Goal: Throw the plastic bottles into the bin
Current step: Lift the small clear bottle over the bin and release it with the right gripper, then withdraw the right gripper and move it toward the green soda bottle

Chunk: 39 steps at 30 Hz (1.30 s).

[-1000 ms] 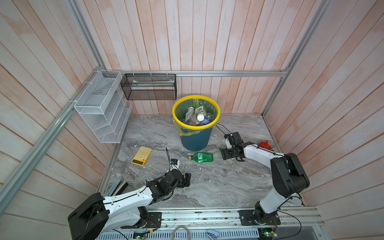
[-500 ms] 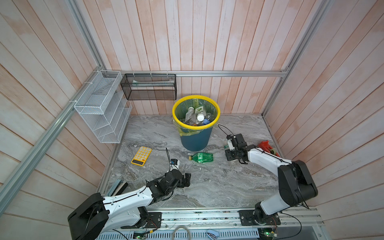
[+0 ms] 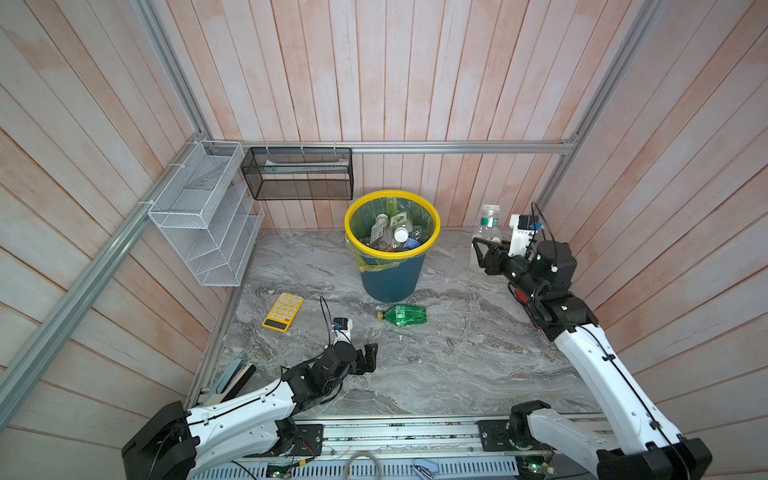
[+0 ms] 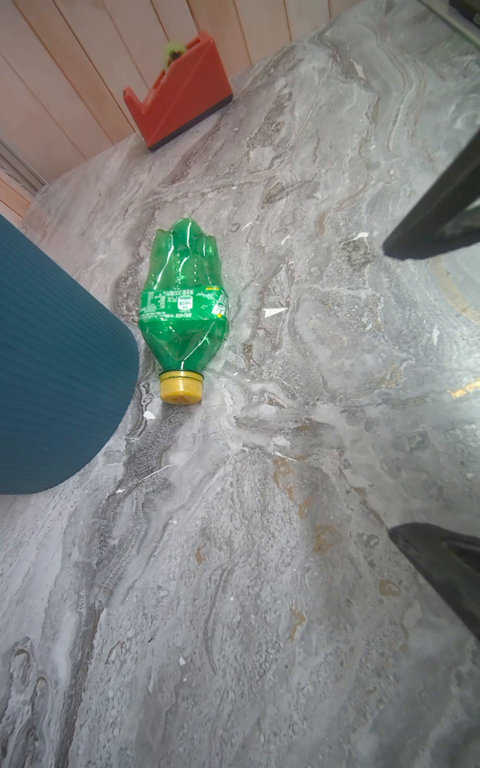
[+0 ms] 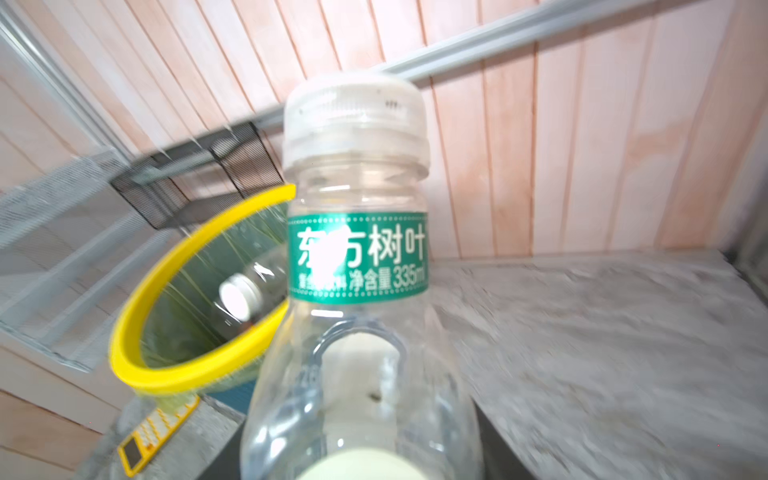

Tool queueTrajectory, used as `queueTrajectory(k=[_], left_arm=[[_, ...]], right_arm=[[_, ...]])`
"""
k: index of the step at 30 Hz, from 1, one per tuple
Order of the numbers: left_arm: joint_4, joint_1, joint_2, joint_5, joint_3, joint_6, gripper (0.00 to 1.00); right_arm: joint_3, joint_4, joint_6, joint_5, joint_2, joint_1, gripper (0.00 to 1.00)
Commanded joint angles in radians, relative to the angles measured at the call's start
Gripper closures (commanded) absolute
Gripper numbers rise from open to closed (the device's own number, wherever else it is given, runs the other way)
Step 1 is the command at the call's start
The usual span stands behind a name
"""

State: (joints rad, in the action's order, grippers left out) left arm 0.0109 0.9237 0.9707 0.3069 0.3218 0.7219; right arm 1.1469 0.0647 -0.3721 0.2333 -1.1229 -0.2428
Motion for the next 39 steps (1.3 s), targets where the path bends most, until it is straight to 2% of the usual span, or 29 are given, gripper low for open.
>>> queueTrajectory(k=[1,3,5,7,9,11,16,27,31,33,36,39], left_arm=[[0.008,-0.003,0.035,-0.015,0.027,-0.018,0.0],[0.015,-0.003,0.057,-0.027,0.042,-0.017,0.0],[0.028,-0.003,0.083,-0.036,0.058,-0.013,0.0],[0.041,-0.003,0.106,-0.044,0.074,-0.012,0.0],[0.052,-0.003,0.124,-0.05,0.088,-0.013,0.0],[0.053,-0.003,0.134,-0.056,0.093,-0.013,0.0],[0.049,-0.003,0.128,-0.051,0.092,-0.016,0.0],[0.058,0.017,0.129,-0.031,0.105,-0.037,0.0],[0.065,0.023,0.135,-0.006,0.122,-0.075,0.0],[0.079,0.058,0.139,0.009,0.137,-0.096,0.0],[0.09,0.061,0.141,0.025,0.154,-0.123,0.0],[0.086,0.061,0.141,0.029,0.166,-0.155,0.0]], right_arm=[[0.152,-0.065,-0.123,0.152,-0.133,-0.066,0.5],[0.277,-0.031,-0.11,0.141,-0.24,-0.155,0.5],[0.42,0.023,-0.087,0.158,-0.358,-0.249,0.45],[0.553,0.108,-0.086,0.195,-0.485,-0.276,0.41],[0.669,0.208,-0.083,0.186,-0.579,-0.278,0.31],[0.72,0.256,-0.069,0.126,-0.612,-0.276,0.19],[0.691,0.234,-0.061,0.028,-0.545,-0.254,0.07],[0.407,0.194,-0.007,-0.11,-0.291,-0.215,0.06],[0.215,0.139,0.014,-0.154,-0.181,-0.203,0.04],[0.096,0.105,0.022,-0.16,-0.133,-0.198,0.04],[-0.059,0.078,0.026,-0.155,-0.085,-0.191,0.04],[-0.203,0.036,0.029,-0.1,-0.051,-0.191,0.05]])
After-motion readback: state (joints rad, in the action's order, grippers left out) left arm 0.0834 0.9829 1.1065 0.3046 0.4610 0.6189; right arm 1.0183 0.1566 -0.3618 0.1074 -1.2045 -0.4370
